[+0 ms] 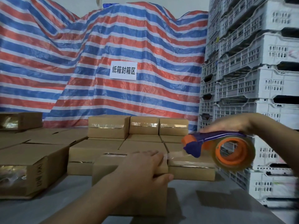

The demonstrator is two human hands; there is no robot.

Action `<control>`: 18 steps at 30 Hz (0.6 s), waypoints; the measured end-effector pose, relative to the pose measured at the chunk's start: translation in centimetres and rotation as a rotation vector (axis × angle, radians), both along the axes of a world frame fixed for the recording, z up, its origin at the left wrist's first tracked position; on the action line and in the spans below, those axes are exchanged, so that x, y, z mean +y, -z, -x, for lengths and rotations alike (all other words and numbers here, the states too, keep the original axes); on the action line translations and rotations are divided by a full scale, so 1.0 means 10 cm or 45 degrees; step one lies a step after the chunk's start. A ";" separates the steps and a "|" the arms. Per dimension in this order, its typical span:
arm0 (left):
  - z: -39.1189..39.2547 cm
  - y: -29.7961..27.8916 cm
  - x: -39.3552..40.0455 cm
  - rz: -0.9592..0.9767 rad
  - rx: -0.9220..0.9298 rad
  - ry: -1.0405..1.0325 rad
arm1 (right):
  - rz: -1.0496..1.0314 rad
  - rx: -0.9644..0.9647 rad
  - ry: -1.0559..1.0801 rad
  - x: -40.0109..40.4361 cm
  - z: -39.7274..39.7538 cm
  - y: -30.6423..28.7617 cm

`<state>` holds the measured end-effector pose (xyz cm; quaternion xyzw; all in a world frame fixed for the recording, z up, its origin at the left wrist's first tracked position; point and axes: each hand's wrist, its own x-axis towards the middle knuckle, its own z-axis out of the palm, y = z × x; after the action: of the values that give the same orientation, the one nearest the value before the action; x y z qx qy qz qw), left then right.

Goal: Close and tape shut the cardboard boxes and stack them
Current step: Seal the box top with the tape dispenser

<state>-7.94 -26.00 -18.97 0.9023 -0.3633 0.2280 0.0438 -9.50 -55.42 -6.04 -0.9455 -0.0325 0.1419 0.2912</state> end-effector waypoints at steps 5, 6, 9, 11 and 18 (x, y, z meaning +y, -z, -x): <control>0.02 0.02 0.01 0.044 -0.025 0.049 | 0.887 -0.224 0.015 0.61 -0.02 0.07; 0.03 0.02 0.01 0.055 -0.033 0.052 | 0.988 -0.247 0.023 0.76 -0.03 0.11; 0.05 0.03 0.03 0.050 -0.049 0.022 | 1.548 -0.318 -0.009 1.04 0.00 0.34; 0.06 0.03 0.02 0.033 -0.055 0.014 | 1.618 -0.392 -0.016 0.98 0.04 0.54; 0.03 0.06 0.00 0.032 -0.070 0.028 | 1.280 -1.000 0.266 0.54 0.25 1.27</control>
<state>-8.21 -26.02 -19.52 0.8911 -0.3712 0.2567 0.0478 -12.04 -50.02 -18.76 -0.9463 0.0260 -0.2459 -0.2083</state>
